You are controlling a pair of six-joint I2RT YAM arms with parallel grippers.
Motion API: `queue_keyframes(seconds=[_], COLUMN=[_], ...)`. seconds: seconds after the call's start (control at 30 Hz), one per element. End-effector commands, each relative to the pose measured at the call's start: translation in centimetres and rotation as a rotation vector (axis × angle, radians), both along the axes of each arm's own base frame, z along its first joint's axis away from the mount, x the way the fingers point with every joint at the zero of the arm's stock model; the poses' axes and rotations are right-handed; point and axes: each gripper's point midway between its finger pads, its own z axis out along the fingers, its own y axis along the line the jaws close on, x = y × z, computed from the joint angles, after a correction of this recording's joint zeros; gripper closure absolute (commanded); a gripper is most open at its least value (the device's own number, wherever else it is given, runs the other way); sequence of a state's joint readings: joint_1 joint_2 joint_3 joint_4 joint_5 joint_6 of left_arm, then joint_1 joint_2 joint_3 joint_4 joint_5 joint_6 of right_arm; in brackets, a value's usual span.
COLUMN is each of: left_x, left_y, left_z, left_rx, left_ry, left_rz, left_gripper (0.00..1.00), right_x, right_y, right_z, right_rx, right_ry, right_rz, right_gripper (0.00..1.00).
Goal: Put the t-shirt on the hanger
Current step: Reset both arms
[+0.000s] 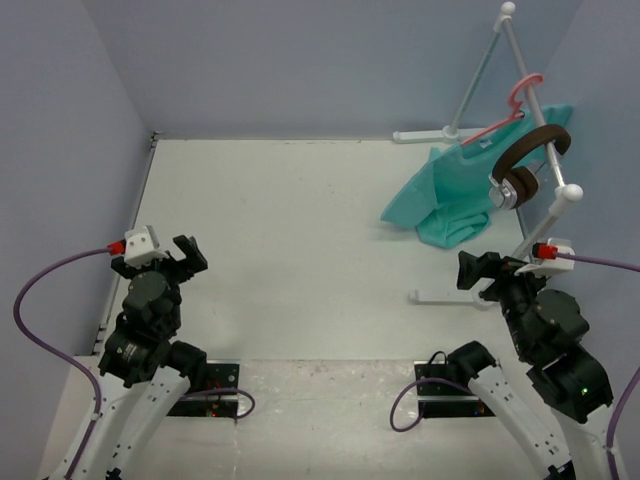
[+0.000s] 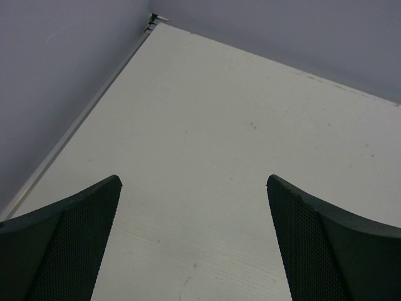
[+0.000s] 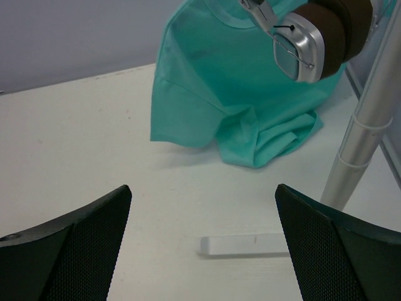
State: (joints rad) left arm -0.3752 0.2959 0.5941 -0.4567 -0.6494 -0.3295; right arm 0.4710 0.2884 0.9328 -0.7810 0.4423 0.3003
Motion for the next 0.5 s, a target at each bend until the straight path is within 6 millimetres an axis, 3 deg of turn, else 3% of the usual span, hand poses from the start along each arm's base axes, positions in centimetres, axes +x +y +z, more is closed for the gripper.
queue_keyframes(seconds=[0.0,0.17,0.47], left_x=[-0.1,-0.3,-0.4], left_y=[-1.0,-1.6,-2.1], left_z=[2.0,2.2,2.5], left_rx=[0.055,0.064,0.063], left_ry=[-0.061,-0.078,-0.091], left_rz=[-0.099,-0.14,-0.178], left_gripper=[0.0,0.0,0.0], right_x=[-0.6,0.1,0.4], right_y=[-1.3,-0.5,0.0], right_z=[-0.3,-1.9,-2.7], right_rx=[-0.008,-0.001,0.011], right_ry=[-0.017,0.0,0.018], right_rz=[-0.052,-0.028,-0.021], right_gripper=[0.01,0.01,0.01])
